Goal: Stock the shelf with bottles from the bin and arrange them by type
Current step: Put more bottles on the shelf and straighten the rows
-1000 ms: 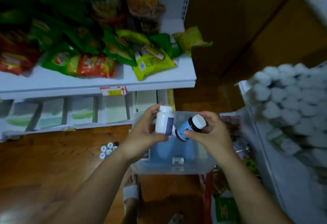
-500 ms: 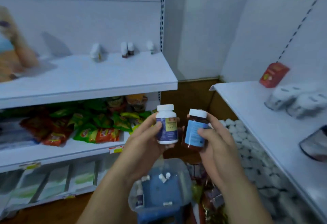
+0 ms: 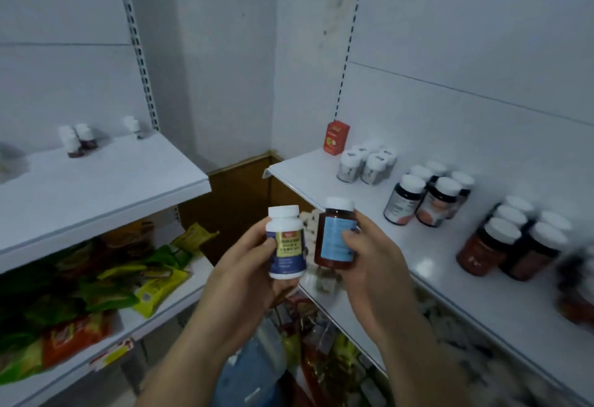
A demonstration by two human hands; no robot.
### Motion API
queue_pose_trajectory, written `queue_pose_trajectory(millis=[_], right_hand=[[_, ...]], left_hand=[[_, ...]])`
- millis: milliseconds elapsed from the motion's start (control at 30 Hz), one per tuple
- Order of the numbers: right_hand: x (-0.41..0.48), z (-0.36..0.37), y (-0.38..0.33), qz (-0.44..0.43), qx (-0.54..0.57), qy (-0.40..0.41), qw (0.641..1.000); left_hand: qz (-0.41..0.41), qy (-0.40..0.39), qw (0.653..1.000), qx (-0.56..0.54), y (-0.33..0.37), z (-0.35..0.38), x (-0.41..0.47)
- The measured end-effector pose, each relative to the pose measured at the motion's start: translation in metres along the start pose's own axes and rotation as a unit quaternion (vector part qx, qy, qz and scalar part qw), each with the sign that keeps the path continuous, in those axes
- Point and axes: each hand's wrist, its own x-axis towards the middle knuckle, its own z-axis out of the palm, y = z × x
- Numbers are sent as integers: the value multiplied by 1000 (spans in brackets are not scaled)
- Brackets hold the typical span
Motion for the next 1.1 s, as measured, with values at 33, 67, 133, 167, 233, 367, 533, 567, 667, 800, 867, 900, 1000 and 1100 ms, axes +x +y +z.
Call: queue_pose_trajectory(millis=[33, 67, 133, 167, 233, 367, 533, 567, 667, 800, 867, 900, 1000, 1100], right_hand=[[-7, 1, -1, -14, -9, 17, 1000], [-14, 1, -1, -32, -24, 39, 998], [-30, 2, -3, -66, -60, 86, 992], [-38, 1, -5, -78, -65, 107, 989], [-54, -3, -9, -96, -43, 137, 985], [-88, -16, -21, -102, -3, 212, 972], [-143, -39, -39, -139, -23, 292, 946], [-155, -45, -43, -150, -34, 308, 939], [-191, -64, -54, -168, -65, 333, 925], [-245, -100, -69, -176, -50, 365, 913], [-279, -118, -77, -180, -37, 369, 911], [-298, -127, -82, -183, -30, 366, 912], [-362, -152, -90, -187, -15, 382, 905], [-426, -179, -98, -198, -12, 422, 885]], left_hand=[[-11, -15, 1000, 4, -1, 0, 0], [-20, -26, 999, 5, -1, -1, 0], [-39, -56, 998, 7, -2, -1, 0], [-49, -70, 996, 8, -2, 1, 1], [-66, -97, 993, 5, -4, 6, 3], [-100, -166, 981, -19, -11, 32, 3], [-154, -219, 963, -17, -36, 80, -3], [-159, -233, 959, -11, -41, 91, -7], [-169, -278, 946, -6, -54, 128, -27], [-197, -319, 927, -19, -74, 175, -62], [-207, -336, 918, -18, -86, 199, -83], [-212, -344, 914, -15, -94, 212, -95], [-232, -375, 898, -2, -119, 252, -138], [-258, -397, 881, 2, -147, 292, -185]])
